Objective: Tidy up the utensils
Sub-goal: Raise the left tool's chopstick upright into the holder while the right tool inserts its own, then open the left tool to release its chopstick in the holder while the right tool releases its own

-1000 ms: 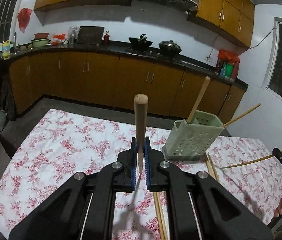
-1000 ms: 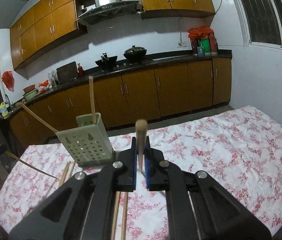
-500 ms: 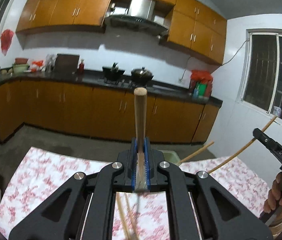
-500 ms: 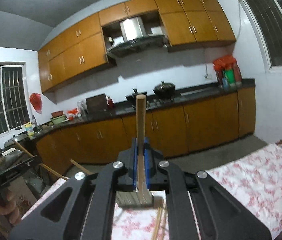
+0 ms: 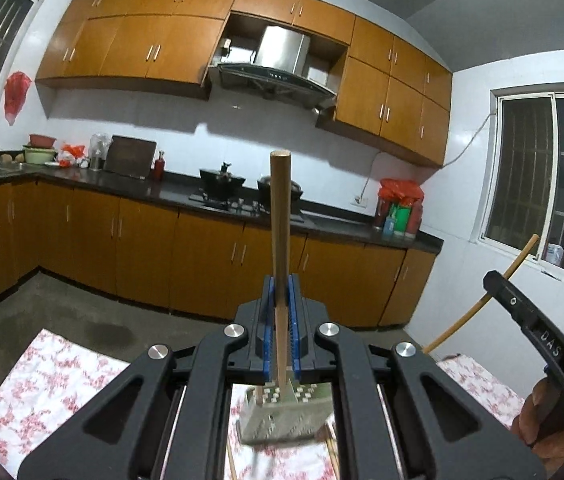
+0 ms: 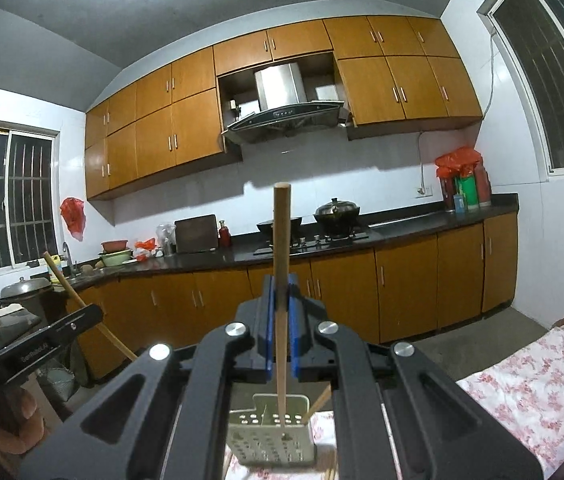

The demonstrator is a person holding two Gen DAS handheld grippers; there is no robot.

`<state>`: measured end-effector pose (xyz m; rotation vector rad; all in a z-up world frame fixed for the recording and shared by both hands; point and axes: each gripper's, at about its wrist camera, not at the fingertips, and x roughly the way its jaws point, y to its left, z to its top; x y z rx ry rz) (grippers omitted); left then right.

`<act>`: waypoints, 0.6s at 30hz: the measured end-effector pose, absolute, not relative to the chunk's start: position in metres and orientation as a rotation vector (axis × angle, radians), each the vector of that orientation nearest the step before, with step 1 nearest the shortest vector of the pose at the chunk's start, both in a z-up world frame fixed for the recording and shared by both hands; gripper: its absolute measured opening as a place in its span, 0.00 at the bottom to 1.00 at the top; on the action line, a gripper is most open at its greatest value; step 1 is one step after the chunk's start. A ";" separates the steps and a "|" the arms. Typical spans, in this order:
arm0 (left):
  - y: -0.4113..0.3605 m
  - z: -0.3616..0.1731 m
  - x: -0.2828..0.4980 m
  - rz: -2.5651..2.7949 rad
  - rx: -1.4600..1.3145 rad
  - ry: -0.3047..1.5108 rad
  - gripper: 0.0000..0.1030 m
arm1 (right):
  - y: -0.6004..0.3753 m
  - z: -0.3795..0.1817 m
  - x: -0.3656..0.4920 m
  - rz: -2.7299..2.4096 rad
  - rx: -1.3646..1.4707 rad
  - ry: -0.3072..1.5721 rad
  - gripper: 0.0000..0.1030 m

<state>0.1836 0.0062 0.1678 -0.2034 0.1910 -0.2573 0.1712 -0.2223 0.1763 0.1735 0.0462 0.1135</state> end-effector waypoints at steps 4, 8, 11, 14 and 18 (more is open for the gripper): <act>0.000 0.157 0.195 -0.248 -0.190 0.174 0.07 | -0.219 0.166 0.197 0.117 0.170 0.057 0.08; -0.007 0.139 0.207 -0.251 -0.179 0.197 0.07 | -0.217 0.155 0.221 0.104 0.181 0.075 0.08; -0.009 0.125 0.217 -0.249 -0.174 0.234 0.07 | -0.218 0.146 0.236 0.100 0.191 0.101 0.08; -0.007 0.113 0.226 -0.253 -0.183 0.277 0.07 | -0.218 0.132 0.248 0.100 0.182 0.145 0.08; -0.001 0.105 0.234 -0.256 -0.206 0.329 0.07 | -0.218 0.116 0.257 0.109 0.197 0.210 0.09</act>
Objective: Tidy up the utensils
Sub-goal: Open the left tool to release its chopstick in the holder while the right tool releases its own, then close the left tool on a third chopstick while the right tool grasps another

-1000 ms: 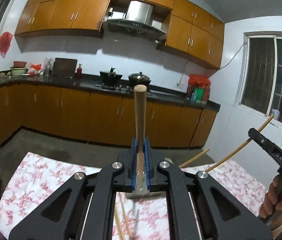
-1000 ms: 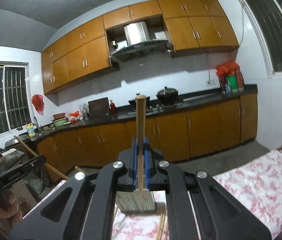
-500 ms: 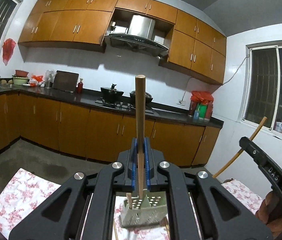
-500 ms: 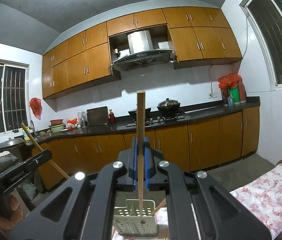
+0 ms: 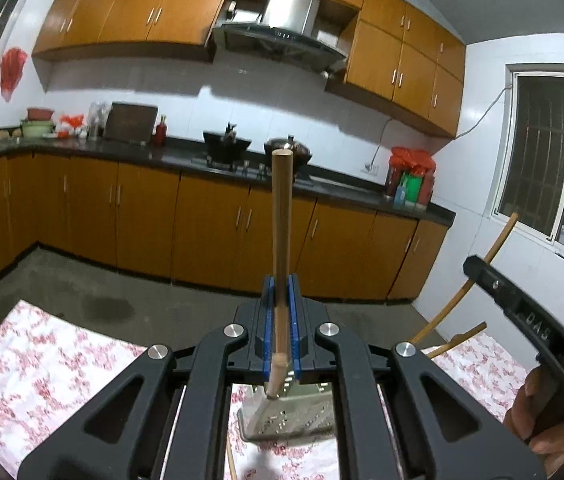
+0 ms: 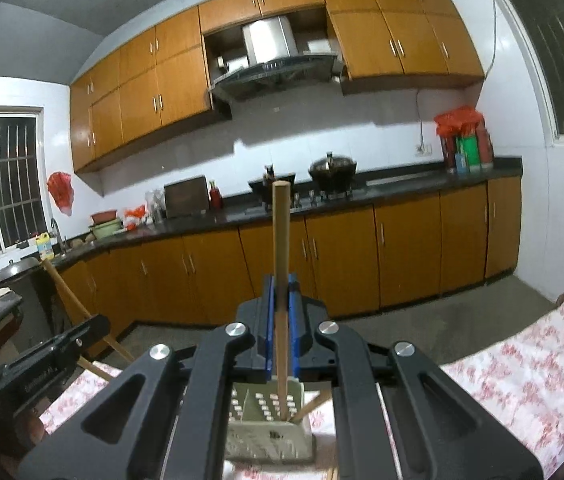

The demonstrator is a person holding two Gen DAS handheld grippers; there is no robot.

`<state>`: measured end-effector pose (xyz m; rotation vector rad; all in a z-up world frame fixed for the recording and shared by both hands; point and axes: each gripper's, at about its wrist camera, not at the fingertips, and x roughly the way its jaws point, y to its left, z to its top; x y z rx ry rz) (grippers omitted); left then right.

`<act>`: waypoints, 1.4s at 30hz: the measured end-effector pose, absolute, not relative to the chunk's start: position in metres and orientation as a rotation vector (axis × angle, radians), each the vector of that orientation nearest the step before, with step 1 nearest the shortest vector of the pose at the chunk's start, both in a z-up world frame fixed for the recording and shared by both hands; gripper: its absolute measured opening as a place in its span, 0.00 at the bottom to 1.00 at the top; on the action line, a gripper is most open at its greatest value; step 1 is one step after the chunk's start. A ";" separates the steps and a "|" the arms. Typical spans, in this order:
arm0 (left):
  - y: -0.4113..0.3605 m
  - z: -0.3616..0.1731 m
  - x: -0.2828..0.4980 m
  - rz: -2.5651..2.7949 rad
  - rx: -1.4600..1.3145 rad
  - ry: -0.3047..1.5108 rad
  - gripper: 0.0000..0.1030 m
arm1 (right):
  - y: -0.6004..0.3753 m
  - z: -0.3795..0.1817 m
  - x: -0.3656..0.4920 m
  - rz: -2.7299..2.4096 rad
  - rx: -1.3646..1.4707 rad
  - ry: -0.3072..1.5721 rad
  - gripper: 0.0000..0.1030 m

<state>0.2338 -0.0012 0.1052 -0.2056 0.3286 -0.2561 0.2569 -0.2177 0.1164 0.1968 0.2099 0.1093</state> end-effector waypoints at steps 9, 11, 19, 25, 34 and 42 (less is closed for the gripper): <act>0.005 0.126 0.223 -0.239 -0.220 0.301 0.31 | -0.224 0.128 0.232 0.103 0.208 0.183 0.21; 0.009 0.134 0.217 -0.236 -0.229 0.287 0.31 | -0.228 0.133 0.223 0.096 0.215 0.173 0.23; 0.037 0.137 0.172 -0.161 -0.228 0.269 0.34 | -0.270 0.119 0.167 -0.023 0.246 0.206 0.31; 0.060 0.079 0.158 -0.045 -0.199 0.435 0.36 | -0.291 0.030 0.169 -0.099 0.258 0.520 0.31; 0.055 -0.027 0.155 -0.045 -0.181 0.771 0.36 | -0.247 -0.079 0.170 0.060 0.219 0.851 0.20; 0.031 -0.055 0.146 -0.140 -0.162 0.835 0.35 | -0.225 -0.100 0.168 0.034 0.115 0.891 0.08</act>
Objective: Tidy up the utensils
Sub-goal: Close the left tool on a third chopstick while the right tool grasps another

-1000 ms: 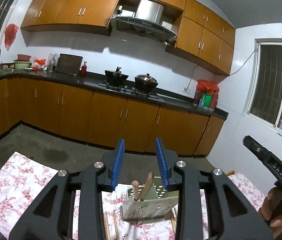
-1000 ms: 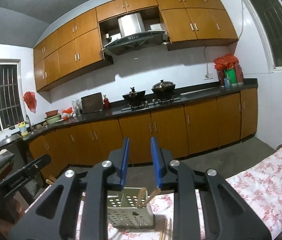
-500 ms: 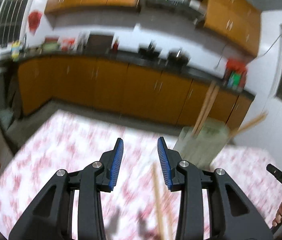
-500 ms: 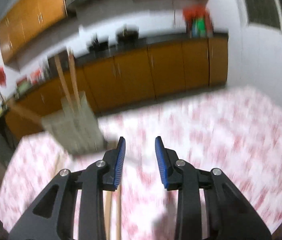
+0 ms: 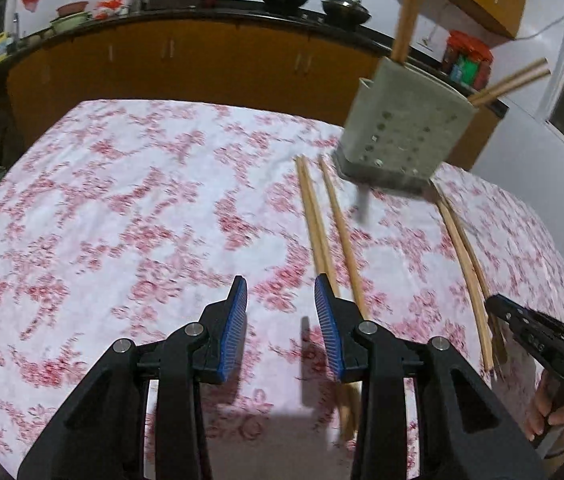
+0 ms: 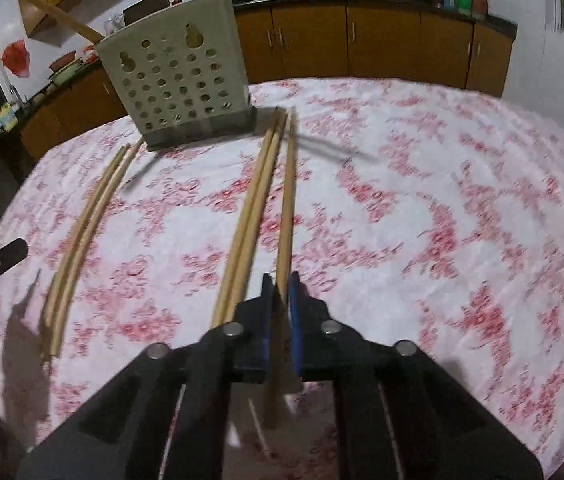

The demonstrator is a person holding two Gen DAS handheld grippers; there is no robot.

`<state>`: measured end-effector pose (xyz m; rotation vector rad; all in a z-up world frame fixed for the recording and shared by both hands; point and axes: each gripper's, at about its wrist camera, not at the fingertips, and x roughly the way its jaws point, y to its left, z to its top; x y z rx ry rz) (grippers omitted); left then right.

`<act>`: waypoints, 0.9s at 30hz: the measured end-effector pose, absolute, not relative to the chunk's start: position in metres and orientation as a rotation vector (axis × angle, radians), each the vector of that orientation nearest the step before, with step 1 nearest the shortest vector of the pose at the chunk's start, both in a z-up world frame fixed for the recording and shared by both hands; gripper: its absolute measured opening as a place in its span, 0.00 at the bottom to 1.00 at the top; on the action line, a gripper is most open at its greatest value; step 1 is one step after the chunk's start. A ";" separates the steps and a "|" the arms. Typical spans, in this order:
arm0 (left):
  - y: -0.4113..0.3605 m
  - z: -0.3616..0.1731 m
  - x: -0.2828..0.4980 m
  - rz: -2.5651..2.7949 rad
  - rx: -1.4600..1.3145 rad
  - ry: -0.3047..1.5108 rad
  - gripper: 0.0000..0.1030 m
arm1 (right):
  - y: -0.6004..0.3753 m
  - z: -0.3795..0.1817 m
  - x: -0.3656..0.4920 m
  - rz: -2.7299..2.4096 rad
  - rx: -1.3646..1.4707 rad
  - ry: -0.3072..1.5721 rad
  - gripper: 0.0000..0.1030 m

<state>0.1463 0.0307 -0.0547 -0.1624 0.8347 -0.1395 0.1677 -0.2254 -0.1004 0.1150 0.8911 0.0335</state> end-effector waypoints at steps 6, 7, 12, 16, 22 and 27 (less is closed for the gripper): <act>0.020 -0.067 0.146 -0.201 -0.168 0.869 0.25 | -0.243 -0.101 0.165 -0.027 0.150 0.882 0.08; 0.019 -0.069 0.146 -0.207 -0.169 0.875 0.23 | -0.245 -0.100 0.165 -0.028 0.152 0.881 0.08; 0.012 -0.076 0.147 -0.221 -0.154 0.904 0.18 | -0.245 -0.100 0.166 -0.028 0.145 0.878 0.08; 0.006 -0.080 0.148 -0.215 -0.123 0.912 0.18 | -0.245 -0.100 0.165 -0.027 0.145 0.877 0.08; 0.006 -0.081 0.151 -0.196 -0.109 0.925 0.17 | -0.245 -0.100 0.164 -0.047 0.128 0.877 0.08; 0.001 -0.080 0.152 -0.177 -0.075 0.921 0.17 | -0.243 -0.100 0.162 -0.035 0.121 0.878 0.11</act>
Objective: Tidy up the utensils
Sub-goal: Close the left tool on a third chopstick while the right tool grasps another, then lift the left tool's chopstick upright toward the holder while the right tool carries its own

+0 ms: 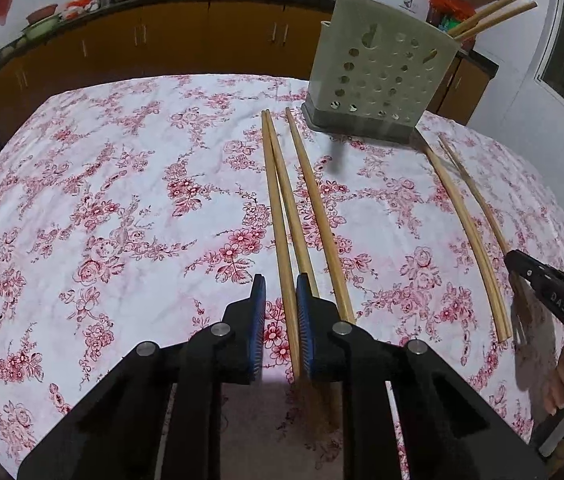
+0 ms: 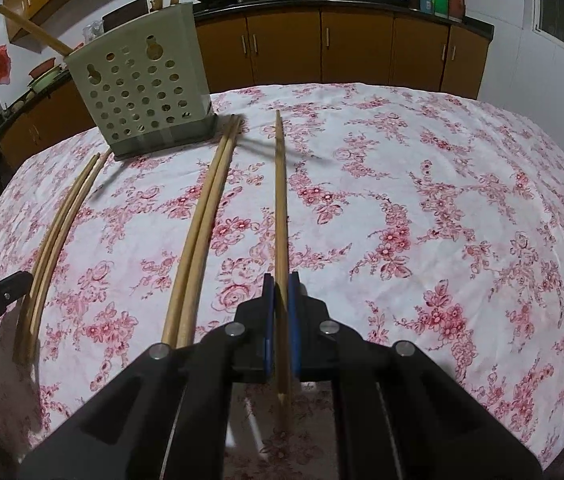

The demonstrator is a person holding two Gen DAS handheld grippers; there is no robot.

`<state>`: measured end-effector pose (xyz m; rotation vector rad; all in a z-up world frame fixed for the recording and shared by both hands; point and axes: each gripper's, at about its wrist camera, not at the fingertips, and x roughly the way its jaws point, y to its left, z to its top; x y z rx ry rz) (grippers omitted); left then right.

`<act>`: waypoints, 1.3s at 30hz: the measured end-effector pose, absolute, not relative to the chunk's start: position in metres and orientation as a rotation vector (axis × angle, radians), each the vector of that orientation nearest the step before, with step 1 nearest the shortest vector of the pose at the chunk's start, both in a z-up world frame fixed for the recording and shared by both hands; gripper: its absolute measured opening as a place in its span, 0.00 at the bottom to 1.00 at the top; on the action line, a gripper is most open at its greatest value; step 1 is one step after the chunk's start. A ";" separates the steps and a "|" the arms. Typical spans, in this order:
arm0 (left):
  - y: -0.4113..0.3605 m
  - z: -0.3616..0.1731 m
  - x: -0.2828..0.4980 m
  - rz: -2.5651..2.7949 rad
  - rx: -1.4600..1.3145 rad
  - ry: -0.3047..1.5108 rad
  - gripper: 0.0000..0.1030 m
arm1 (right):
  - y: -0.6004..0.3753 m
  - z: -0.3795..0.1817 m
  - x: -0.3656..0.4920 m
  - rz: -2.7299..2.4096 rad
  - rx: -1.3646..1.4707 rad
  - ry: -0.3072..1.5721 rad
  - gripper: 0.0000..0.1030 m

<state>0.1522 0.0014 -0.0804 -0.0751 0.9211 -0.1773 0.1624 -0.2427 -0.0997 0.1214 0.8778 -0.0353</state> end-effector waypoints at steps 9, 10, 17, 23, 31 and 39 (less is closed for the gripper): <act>0.013 -0.080 0.161 -0.125 -0.078 0.912 0.07 | -0.229 -0.100 0.167 -0.006 0.087 0.872 0.09; 0.018 -0.080 0.162 -0.113 -0.083 0.912 0.07 | -0.229 -0.100 0.168 -0.007 0.085 0.871 0.09; 0.043 -0.080 0.171 -0.089 -0.126 0.908 0.07 | -0.247 -0.101 0.182 -0.075 0.106 0.859 0.08; 0.041 -0.080 0.169 -0.094 -0.106 0.887 0.08 | -0.253 -0.102 0.184 -0.071 0.126 0.859 0.09; 0.044 -0.080 0.168 -0.104 -0.104 0.887 0.08 | -0.252 -0.102 0.179 -0.070 0.120 0.860 0.09; 0.040 -0.079 0.163 -0.117 -0.049 0.892 0.08 | -0.251 -0.101 0.176 -0.071 0.112 0.861 0.08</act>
